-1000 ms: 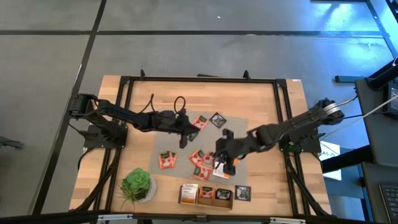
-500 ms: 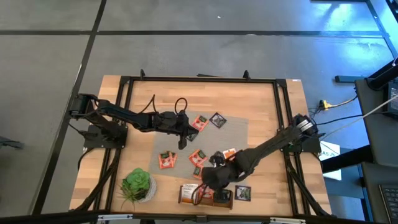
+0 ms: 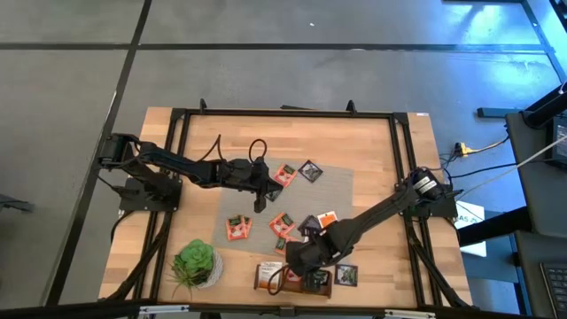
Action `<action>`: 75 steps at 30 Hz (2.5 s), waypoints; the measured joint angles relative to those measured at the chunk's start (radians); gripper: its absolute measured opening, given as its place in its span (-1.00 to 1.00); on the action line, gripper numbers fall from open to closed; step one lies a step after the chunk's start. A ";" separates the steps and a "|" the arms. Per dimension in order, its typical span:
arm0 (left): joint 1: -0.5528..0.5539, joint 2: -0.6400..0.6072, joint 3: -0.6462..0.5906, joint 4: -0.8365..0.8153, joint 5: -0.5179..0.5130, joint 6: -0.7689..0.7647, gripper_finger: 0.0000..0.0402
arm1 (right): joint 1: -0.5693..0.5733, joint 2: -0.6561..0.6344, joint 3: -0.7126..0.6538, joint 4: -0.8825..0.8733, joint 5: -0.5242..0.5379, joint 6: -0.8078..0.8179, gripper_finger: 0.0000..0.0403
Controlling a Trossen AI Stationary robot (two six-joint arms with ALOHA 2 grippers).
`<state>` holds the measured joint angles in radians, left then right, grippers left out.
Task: Pick & Place Tea
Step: Put the orange tea bag into the middle section of the wooden organizer, then put the black tea bag into the right section of the wooden organizer
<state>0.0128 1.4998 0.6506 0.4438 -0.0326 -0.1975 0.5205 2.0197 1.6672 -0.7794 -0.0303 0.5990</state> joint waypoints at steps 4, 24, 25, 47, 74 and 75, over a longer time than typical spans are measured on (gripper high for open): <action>0.000 0.000 0.000 0.000 0.000 0.000 -0.95 | 0.000 0.000 0.000 0.001 0.000 -0.001 -0.92; 0.000 0.000 0.000 0.000 0.000 0.000 -0.96 | 0.000 0.000 0.000 -0.009 0.000 -0.067 -0.65; 0.000 0.000 0.000 0.000 0.000 0.000 -0.96 | 0.000 0.000 0.000 -0.009 0.000 -0.072 -0.64; 0.000 0.001 0.001 0.000 0.058 -0.001 -0.95 | -0.085 -0.261 -0.286 0.039 0.117 -0.205 -0.61; 0.002 0.021 0.002 0.117 -0.005 0.052 -0.95 | -0.705 -0.613 -0.911 0.686 0.117 -0.302 -0.61; 0.002 0.025 0.001 0.117 -0.012 0.059 -0.95 | -0.722 -0.613 -0.911 0.687 0.117 -0.293 -0.61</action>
<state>0.0150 1.5243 0.6518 0.5612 -0.0442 -0.1389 -0.2011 1.4063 0.7559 -0.0929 0.0871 0.3064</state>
